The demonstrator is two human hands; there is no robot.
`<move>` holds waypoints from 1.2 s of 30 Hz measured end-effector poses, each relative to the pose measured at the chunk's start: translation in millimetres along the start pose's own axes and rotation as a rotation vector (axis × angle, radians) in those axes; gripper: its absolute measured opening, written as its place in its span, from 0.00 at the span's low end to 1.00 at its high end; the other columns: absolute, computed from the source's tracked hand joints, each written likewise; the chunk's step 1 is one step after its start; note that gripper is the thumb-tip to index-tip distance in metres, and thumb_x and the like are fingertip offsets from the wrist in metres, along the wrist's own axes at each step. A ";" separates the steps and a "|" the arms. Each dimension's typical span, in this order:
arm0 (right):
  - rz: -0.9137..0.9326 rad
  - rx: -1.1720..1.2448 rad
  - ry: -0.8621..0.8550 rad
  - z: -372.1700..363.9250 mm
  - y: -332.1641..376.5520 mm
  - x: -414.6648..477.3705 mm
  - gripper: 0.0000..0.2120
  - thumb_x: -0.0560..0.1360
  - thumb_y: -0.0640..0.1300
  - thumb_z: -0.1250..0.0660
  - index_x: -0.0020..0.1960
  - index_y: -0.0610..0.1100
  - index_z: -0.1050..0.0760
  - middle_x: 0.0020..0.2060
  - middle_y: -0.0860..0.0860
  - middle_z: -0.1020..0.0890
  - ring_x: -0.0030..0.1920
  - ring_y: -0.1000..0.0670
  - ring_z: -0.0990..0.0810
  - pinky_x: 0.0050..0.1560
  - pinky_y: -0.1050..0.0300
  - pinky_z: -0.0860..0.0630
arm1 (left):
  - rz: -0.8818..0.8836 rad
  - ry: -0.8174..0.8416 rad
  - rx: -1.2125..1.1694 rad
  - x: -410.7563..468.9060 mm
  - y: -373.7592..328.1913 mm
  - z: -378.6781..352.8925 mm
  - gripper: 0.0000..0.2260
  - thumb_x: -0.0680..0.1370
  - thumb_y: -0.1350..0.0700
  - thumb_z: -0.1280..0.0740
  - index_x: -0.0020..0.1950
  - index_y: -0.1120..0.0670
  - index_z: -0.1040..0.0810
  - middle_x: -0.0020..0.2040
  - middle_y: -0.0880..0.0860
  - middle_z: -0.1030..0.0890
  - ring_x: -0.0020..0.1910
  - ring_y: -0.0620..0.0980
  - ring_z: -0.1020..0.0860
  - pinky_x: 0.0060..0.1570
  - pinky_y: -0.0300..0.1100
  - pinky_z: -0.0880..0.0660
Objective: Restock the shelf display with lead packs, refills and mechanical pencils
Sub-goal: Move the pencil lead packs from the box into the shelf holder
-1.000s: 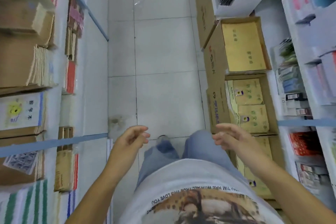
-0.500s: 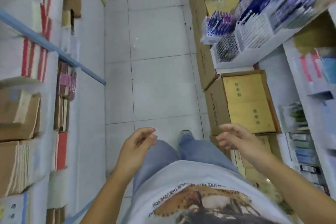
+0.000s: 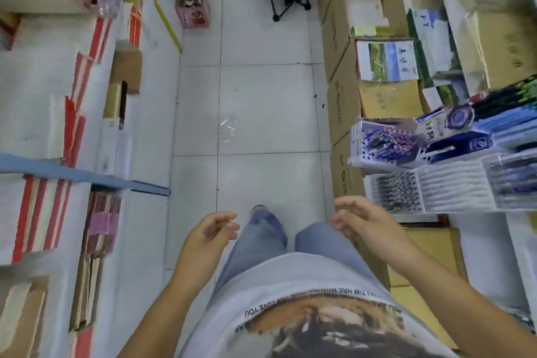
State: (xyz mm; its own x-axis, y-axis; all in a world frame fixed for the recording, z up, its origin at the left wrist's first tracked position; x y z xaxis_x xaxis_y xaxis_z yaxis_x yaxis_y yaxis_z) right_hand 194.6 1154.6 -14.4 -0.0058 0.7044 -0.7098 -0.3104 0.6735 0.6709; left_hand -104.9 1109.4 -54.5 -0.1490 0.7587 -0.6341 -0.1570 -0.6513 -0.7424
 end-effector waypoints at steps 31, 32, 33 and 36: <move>0.054 -0.043 0.076 95.6 543.7 560.5 0.09 0.78 0.40 0.36 0.53 0.51 0.21 0.43 0.50 0.15 0.44 0.49 0.16 0.46 0.57 0.23 | 0.032 -0.133 -0.092 576.2 -465.7 57.7 0.07 0.81 0.58 0.34 0.53 0.46 0.19 0.46 0.43 0.15 0.44 0.42 0.16 0.48 0.38 0.23; 0.037 -0.030 0.068 96.4 557.1 570.3 0.09 0.78 0.40 0.36 0.54 0.50 0.21 0.43 0.50 0.15 0.45 0.48 0.17 0.47 0.56 0.23 | 0.021 -0.114 -0.080 596.2 -484.7 64.4 0.07 0.81 0.58 0.34 0.53 0.46 0.19 0.46 0.43 0.15 0.44 0.42 0.17 0.49 0.39 0.23; 0.020 -0.022 0.066 97.6 569.7 579.5 0.09 0.78 0.40 0.36 0.54 0.49 0.21 0.42 0.49 0.15 0.45 0.47 0.17 0.47 0.56 0.22 | 0.007 -0.100 -0.068 615.3 -503.5 70.4 0.07 0.81 0.57 0.34 0.53 0.46 0.20 0.46 0.43 0.15 0.44 0.42 0.17 0.50 0.39 0.23; -0.012 0.002 0.045 105.4 605.5 612.1 0.10 0.78 0.38 0.37 0.54 0.48 0.21 0.42 0.49 0.14 0.45 0.47 0.17 0.47 0.55 0.22 | -0.039 -0.070 -0.035 671.1 -553.7 84.2 0.07 0.81 0.57 0.35 0.54 0.45 0.20 0.46 0.42 0.15 0.45 0.42 0.17 0.51 0.41 0.23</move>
State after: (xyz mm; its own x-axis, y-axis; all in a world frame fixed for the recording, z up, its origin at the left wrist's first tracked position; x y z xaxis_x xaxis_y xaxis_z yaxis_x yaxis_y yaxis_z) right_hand 103.3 2017.2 -20.1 -0.0444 0.6857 -0.7265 -0.3090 0.6821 0.6627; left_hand -200.1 1978.2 -50.8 -0.2119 0.7798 -0.5891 -0.1298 -0.6199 -0.7739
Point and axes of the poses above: each hand's wrist, its own x-axis towards the middle knuckle, its own z-axis out of the back of the hand, y = z × x, the point moved 1 cm from there along x, towards the middle knuckle
